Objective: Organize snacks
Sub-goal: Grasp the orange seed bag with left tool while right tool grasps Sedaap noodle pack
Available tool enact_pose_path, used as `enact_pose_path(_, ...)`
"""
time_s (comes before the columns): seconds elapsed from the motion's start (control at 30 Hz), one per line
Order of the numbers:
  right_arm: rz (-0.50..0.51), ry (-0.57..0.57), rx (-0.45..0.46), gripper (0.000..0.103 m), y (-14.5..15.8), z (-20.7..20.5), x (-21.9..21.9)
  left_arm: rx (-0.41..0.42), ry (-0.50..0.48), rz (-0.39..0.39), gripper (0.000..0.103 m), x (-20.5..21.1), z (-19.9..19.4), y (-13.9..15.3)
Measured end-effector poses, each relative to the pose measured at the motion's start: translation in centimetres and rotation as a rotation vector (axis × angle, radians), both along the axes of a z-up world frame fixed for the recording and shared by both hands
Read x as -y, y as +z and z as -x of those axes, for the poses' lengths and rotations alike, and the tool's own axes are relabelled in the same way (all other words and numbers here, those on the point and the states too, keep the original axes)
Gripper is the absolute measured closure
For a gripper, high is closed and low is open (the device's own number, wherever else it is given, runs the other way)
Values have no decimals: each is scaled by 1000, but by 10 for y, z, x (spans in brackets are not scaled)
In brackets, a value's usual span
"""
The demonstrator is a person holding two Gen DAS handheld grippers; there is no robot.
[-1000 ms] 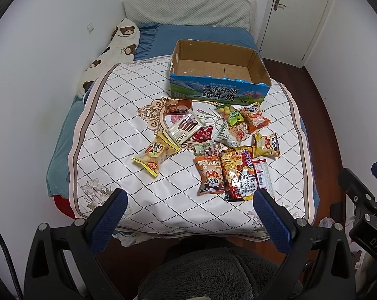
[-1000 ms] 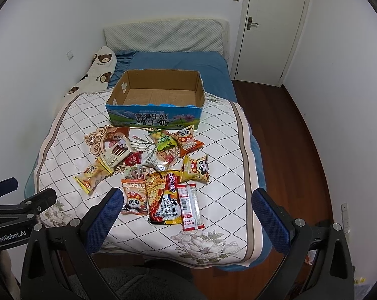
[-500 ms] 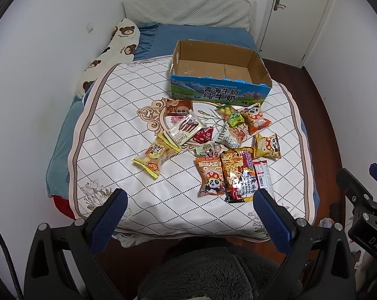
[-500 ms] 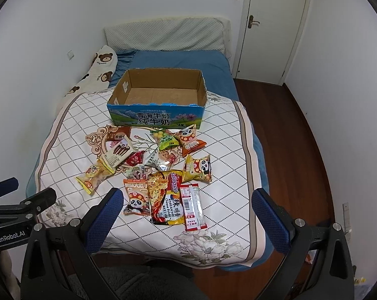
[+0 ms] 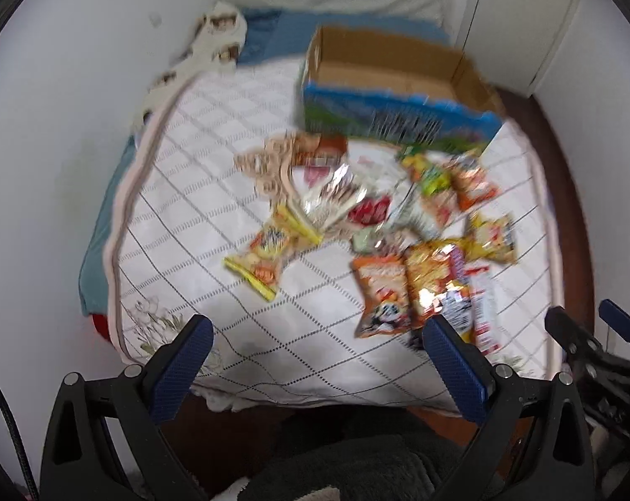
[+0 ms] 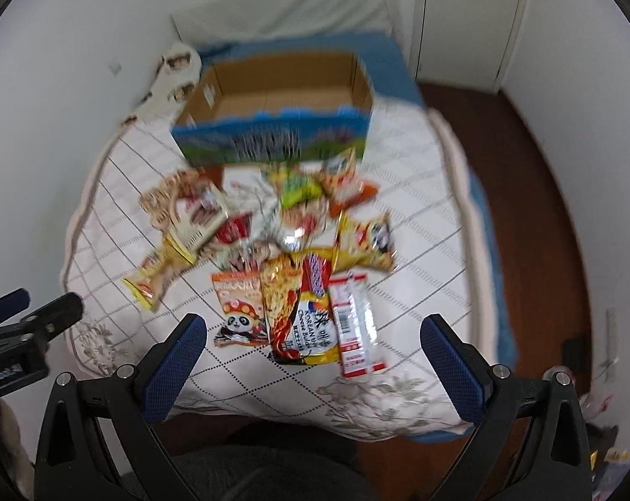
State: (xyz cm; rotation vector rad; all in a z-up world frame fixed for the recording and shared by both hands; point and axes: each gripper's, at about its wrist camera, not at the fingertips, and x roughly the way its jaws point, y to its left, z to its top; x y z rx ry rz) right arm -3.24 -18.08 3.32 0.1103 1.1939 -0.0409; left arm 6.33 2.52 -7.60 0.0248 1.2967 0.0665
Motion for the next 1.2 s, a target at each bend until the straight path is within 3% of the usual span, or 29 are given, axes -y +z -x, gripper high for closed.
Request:
enact_pose_path(0.2, -108, -13, -189, 2, -123, -48, 4, -155, 34, -33, 0, -11, -28, -84)
enact_pose_path(0.27, -144, -10, -237, 3, -158, -58, -1, -209, 46, -5, 0, -13, -34, -106)
enact_pose_path(0.43, -129, 11, -330, 3, -234, -78, -15, -279, 79, -6, 0, -16, -44, -146)
enact_pose_path(0.5, -102, 31, -332, 3, -250, -81, -20, -299, 76, 13, 0, -12, -46, -155)
enact_pose_path(0.6, -121, 42, -322, 15, -259, -81, -20, -317, 61, 23, 0, -2, -47, -164)
enact_pose_path(0.87, -77, -57, -354, 15, -271, -66, 6, -361, 9, 117, 0, 35, -59, -195)
enact_pose_path(1.03, -52, -32, -344, 15, -289, -56, 3, -471, 42, 207, 1, 48, -73, -247)
enact_pose_path(1.1, -35, -29, -341, 15, -292, -47, -8, -465, 38, 166, 8, 51, -73, -254)
enact_pose_path(1.2, -4, -23, -342, 15, -303, -39, -19, -415, -12, 106, 29, 50, -66, -250)
